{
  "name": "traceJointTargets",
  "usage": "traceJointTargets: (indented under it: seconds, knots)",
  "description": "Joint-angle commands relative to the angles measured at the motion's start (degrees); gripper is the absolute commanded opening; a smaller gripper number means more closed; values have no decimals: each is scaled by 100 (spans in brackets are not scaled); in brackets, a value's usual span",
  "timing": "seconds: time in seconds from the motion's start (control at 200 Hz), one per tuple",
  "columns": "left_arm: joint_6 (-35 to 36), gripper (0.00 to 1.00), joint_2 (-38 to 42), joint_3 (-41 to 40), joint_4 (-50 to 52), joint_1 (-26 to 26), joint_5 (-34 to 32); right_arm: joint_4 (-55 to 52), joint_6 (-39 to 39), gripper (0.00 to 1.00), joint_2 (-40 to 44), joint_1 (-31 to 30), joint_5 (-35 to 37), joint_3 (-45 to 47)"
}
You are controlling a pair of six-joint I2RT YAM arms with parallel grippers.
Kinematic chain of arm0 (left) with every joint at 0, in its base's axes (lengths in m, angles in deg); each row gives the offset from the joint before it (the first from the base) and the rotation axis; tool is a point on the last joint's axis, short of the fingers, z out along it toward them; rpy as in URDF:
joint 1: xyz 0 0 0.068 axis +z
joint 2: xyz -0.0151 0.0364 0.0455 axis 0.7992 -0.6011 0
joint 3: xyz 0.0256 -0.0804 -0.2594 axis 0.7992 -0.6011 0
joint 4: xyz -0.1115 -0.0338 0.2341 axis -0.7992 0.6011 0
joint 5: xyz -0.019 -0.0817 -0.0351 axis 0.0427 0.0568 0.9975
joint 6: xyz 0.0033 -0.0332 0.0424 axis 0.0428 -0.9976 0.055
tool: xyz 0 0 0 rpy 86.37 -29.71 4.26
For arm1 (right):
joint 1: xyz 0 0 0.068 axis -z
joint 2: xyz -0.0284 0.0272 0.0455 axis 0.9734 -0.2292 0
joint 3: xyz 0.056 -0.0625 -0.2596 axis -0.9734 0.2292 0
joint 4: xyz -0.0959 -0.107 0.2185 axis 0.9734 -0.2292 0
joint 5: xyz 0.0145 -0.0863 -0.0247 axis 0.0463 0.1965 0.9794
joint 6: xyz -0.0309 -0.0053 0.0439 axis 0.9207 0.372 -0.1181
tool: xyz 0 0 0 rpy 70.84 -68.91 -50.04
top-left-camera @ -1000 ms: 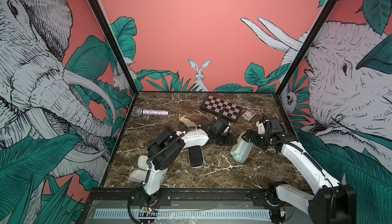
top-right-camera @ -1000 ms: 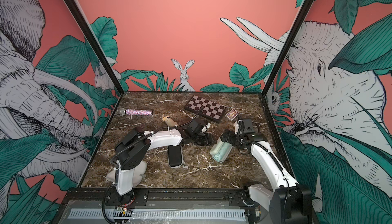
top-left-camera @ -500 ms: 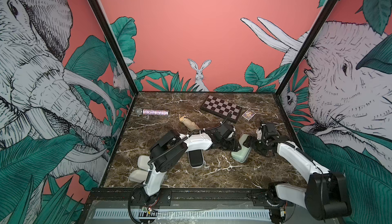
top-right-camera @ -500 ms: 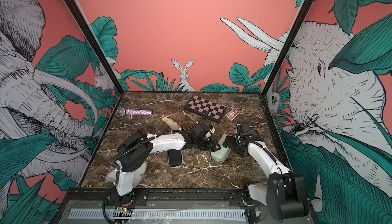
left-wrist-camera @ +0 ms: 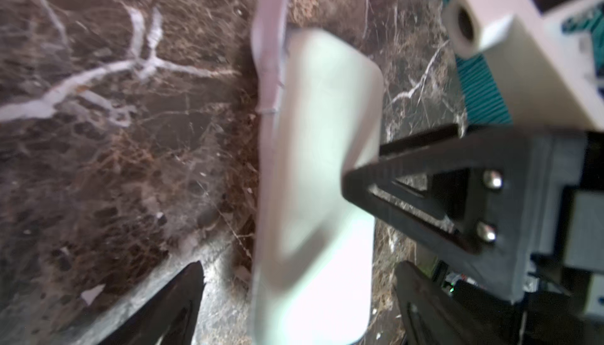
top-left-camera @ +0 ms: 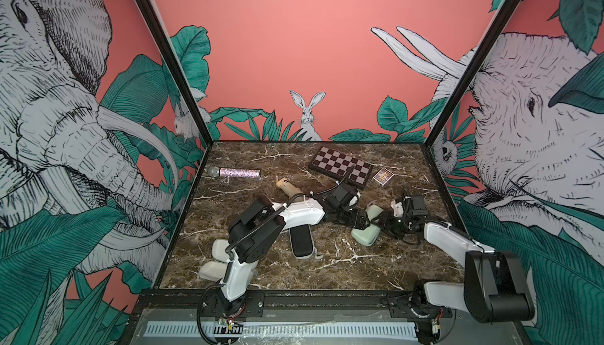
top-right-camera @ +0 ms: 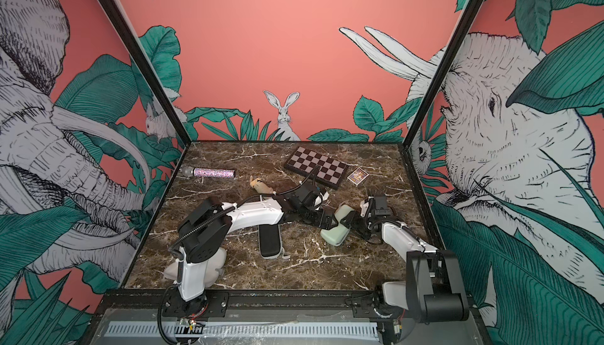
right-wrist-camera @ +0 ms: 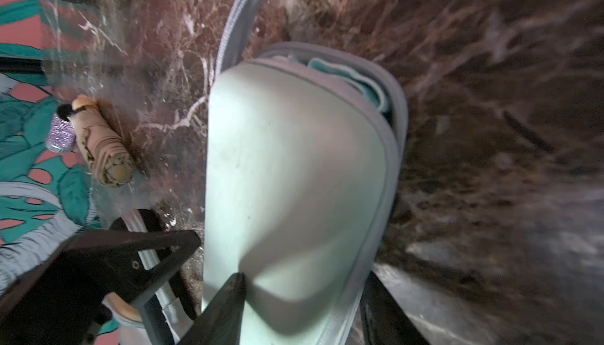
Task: Put umbrellas into zippered umbrella sleeves
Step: Close the umbrella sleeve at the center of the board, then pick up the umbrella sleeve at the center of the board.
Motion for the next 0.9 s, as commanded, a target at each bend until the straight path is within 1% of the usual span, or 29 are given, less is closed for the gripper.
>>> traceJointTargets:
  seconds: [0.0,0.045,0.085,0.145,0.215,0.275,0.35,0.405,0.47,0.55,0.63,0.72,0.765,0.845,0.895]
  knots:
    - [892,99,284,-90,328,33,-296,472,-591,53,-322,-144,111,259]
    - [866,98,181,-70,302,143,-86,534,-632,53,-374,-237,158,236]
    - [752,92,84,-35,284,250,218,576,-675,54,-414,-268,168,227]
    - [623,86,4,-54,170,298,508,651,-753,60,-451,-278,160,227]
    - [623,83,4,-82,144,266,529,735,-869,67,-435,-282,137,236]
    - [651,79,19,-89,182,231,463,561,-885,75,-379,-274,229,213]
    - [639,76,46,-177,87,196,423,492,-898,79,-385,-280,378,209]
    - [555,73,38,-264,-50,183,474,785,-1011,80,-571,-274,228,184]
    - [399,69,-31,-350,-267,182,597,1304,-1191,80,-889,-338,-3,150]
    - [300,61,-149,-391,-442,191,710,1665,-1218,80,-1143,-469,-28,96]
    - [237,51,-224,-431,-594,221,736,1837,-1214,80,-1172,-590,3,92]
    - [19,50,-257,-496,-975,244,929,2024,-1136,78,-1209,-696,4,78]
    - [-67,50,-276,-482,-1099,253,1019,2169,-1097,76,-1284,-713,-85,77]
    - [-152,51,-282,-477,-1178,308,1057,2260,-1005,67,-1411,-723,-202,60]
    - [-227,51,-226,-545,-1243,397,1070,2229,-932,60,-1427,-724,-194,73]
